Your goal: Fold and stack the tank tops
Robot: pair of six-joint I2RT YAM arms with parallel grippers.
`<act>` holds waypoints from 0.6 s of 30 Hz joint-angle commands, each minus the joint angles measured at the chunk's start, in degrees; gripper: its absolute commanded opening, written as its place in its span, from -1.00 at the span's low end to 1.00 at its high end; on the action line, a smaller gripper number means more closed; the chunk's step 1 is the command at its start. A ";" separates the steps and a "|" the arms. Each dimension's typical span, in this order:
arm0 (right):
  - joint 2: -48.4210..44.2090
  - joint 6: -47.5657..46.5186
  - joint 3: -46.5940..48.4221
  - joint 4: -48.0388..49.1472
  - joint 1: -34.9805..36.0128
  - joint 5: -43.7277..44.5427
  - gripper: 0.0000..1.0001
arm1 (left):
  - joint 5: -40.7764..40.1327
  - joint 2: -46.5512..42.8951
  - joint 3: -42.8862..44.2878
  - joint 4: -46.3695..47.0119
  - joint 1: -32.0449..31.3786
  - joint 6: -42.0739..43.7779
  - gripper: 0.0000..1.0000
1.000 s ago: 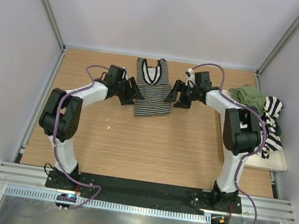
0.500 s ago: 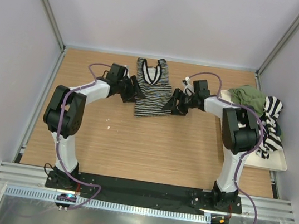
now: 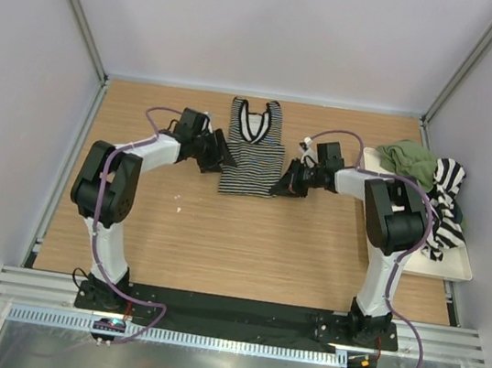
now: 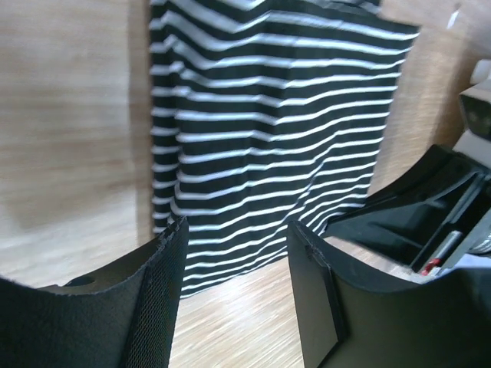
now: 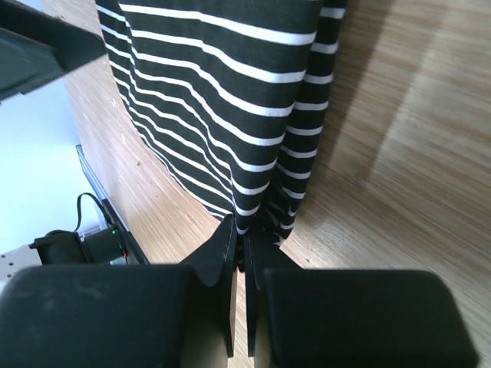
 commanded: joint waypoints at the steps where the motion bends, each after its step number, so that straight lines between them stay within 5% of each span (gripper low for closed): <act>1: -2.36 1.30 -2.57 1.94 0.34 -0.03 -0.86 | 0.00 -4.56 -3.18 -0.28 0.12 1.03 0.10; 18: -13.00 -0.45 -16.56 -4.21 1.04 4.19 -0.96 | -1.67 -21.53 -22.87 1.12 -6.47 -0.73 0.08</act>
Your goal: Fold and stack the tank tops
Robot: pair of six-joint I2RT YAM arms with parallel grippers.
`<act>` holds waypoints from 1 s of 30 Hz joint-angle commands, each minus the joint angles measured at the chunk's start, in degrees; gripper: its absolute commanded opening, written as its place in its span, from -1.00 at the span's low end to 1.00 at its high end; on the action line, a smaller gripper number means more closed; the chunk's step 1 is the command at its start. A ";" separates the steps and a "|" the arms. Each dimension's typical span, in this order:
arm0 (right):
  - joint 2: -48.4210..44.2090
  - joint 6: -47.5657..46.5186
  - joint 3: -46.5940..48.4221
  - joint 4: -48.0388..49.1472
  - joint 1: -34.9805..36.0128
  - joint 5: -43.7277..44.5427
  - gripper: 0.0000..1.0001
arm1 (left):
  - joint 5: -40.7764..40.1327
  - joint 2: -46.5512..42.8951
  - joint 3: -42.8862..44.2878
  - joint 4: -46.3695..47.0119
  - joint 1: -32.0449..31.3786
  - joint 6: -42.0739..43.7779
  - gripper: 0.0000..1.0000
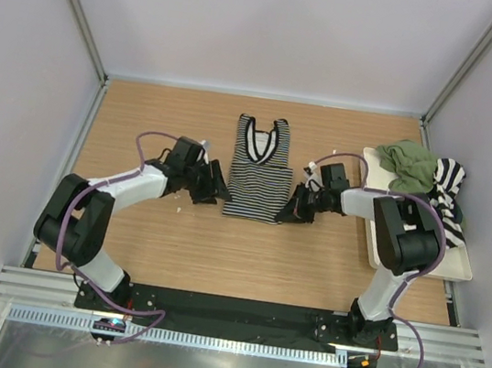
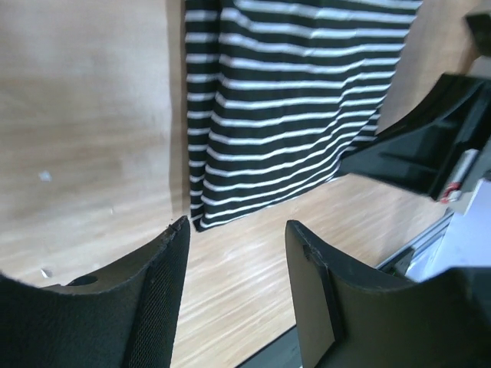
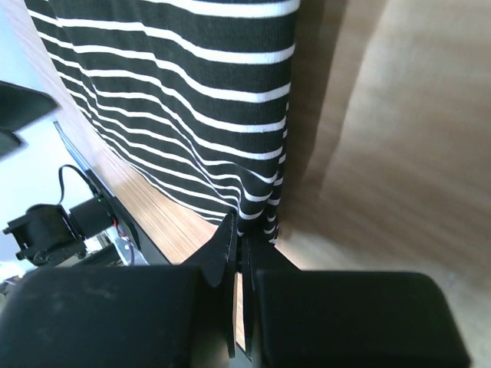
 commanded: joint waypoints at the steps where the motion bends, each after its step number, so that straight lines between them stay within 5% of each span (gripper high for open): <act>1: -3.76 -1.39 -2.00 -1.91 0.67 2.27 -0.96 | 0.08 -2.04 -2.70 2.45 -1.53 -0.66 0.08; 12: -7.28 -1.66 -4.55 -3.58 2.07 3.94 -0.97 | 1.91 -1.61 -6.40 4.99 -4.79 -2.33 0.07; 21: -8.68 -1.39 -5.70 -4.02 2.95 5.52 -0.97 | -0.01 -0.90 -9.03 6.24 -6.99 -3.91 -0.12; 24: -9.30 -1.74 -6.31 -4.64 3.57 6.66 -0.97 | -1.06 -0.20 -10.09 6.50 -7.34 -4.18 -0.32; 28: -11.05 -2.01 -7.63 -5.43 4.01 7.90 -0.93 | -2.03 -0.98 -12.37 6.94 -7.69 -4.27 -0.94; 30: -12.63 -2.10 -8.59 -5.86 4.18 8.77 -0.91 | -2.56 -2.65 -13.51 7.12 -7.87 -4.27 -1.00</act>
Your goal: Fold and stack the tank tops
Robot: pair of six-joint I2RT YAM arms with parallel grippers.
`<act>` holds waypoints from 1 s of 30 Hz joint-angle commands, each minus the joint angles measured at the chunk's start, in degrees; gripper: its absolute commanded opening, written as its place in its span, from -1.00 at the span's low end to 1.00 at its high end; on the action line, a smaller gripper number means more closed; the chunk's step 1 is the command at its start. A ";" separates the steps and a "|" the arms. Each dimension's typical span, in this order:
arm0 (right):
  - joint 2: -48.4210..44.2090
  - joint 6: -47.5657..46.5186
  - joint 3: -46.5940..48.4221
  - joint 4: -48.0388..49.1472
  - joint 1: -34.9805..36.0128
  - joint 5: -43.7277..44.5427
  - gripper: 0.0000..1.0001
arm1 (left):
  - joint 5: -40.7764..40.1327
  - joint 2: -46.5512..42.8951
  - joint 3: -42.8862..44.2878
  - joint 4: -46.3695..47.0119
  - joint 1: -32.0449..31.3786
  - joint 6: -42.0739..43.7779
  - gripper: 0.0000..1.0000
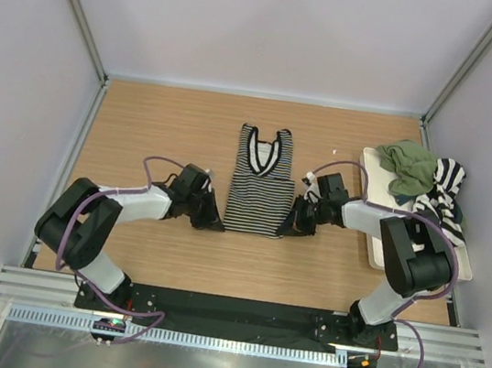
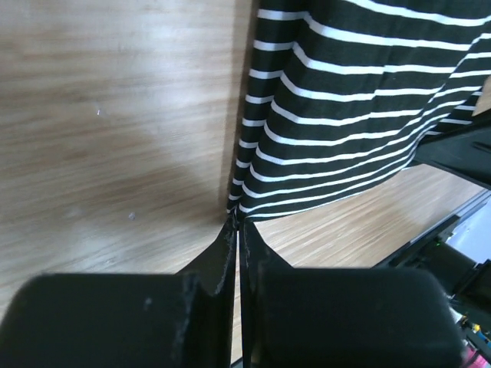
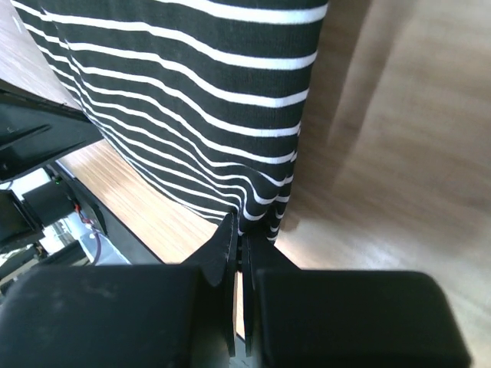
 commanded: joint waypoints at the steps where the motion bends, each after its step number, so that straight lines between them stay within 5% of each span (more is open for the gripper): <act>1: -4.05 -1.18 -1.58 -2.48 0.64 2.98 -0.90 | -1.62 -2.76 -2.58 1.94 -0.61 0.15 -1.00; 5: -7.30 -0.74 -3.43 -3.18 1.17 4.13 -0.81 | -1.89 -6.28 -5.67 1.94 -0.87 -0.38 -1.00; 11: -13.36 0.14 -7.03 -4.24 2.40 5.89 -0.15 | -2.24 -11.29 -9.27 2.11 -1.75 -1.08 -0.99; 13: -15.65 0.40 -7.82 -4.33 2.75 6.15 -0.08 | -2.15 -13.05 -10.15 2.11 -2.19 -1.44 -0.93; 22: -16.63 2.86 -10.72 -0.64 6.70 6.50 0.11 | -2.24 -15.86 -12.00 2.11 -2.54 -2.14 -0.54; 27: -13.64 4.36 -10.99 2.96 6.97 6.94 0.11 | -2.94 -15.25 -11.30 2.11 -2.54 -2.23 -0.12; 30: -11.53 5.59 -10.73 5.06 6.97 7.29 0.03 | -2.85 -13.58 -10.42 2.46 -2.54 -2.23 -0.09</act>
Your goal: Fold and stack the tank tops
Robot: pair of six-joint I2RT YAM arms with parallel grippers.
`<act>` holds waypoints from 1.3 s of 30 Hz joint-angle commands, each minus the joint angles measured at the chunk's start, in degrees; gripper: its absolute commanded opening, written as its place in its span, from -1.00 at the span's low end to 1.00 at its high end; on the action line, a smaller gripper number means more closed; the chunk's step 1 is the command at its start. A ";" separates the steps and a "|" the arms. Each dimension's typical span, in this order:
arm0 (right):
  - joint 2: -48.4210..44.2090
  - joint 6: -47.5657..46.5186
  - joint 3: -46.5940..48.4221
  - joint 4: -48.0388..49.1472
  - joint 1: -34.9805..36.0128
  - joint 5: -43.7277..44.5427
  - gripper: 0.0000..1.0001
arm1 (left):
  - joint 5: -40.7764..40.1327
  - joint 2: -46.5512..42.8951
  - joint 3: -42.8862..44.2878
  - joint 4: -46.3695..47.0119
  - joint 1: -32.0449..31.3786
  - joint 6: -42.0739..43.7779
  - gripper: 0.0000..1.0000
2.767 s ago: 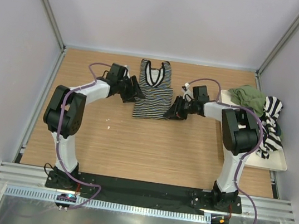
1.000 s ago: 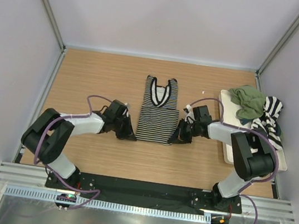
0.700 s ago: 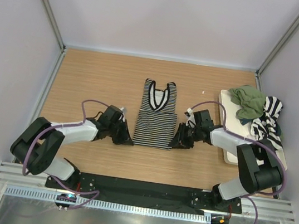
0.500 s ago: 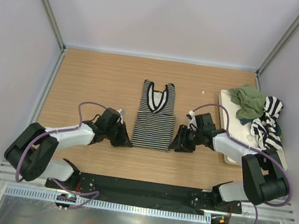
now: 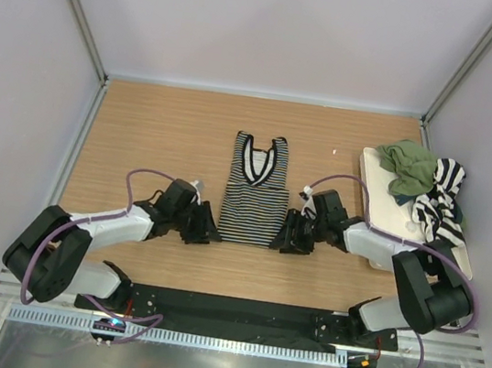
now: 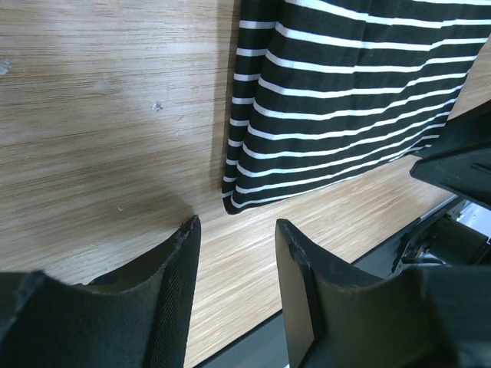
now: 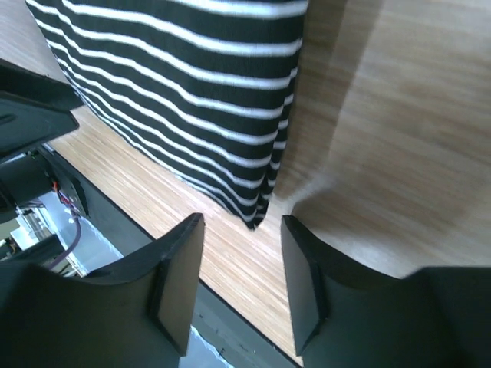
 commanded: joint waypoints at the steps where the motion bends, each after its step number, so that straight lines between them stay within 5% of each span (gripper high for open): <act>1: 3.01 2.09 0.14 4.68 0.31 2.00 -0.02 | -0.56 1.15 1.34 1.72 -0.25 -0.24 -0.09; 5: 4.07 2.36 0.23 5.39 0.22 1.83 -0.48 | 0.14 2.91 1.43 3.22 -0.42 -0.76 -0.17; 8: 2.93 1.66 0.05 4.16 0.48 1.57 -0.83 | 0.32 3.44 1.34 3.74 -0.86 -0.68 -0.48; 10: 1.44 1.48 -0.12 2.67 1.36 1.83 -0.98 | 0.76 3.27 1.17 3.66 -1.30 -0.33 -0.88; 11: 0.91 1.13 -0.13 2.06 1.88 2.09 -0.97 | 0.94 2.92 0.56 3.66 -1.48 -0.33 -1.00; 30: -17.81 0.78 4.35 -20.44 8.04 8.24 -0.92 | -1.44 -24.93 -0.77 -15.84 -4.91 -3.93 -1.00; 39: -21.95 0.87 9.36 -27.22 8.13 9.91 -0.90 | -1.79 -30.57 2.04 -19.36 -7.37 -6.56 -1.00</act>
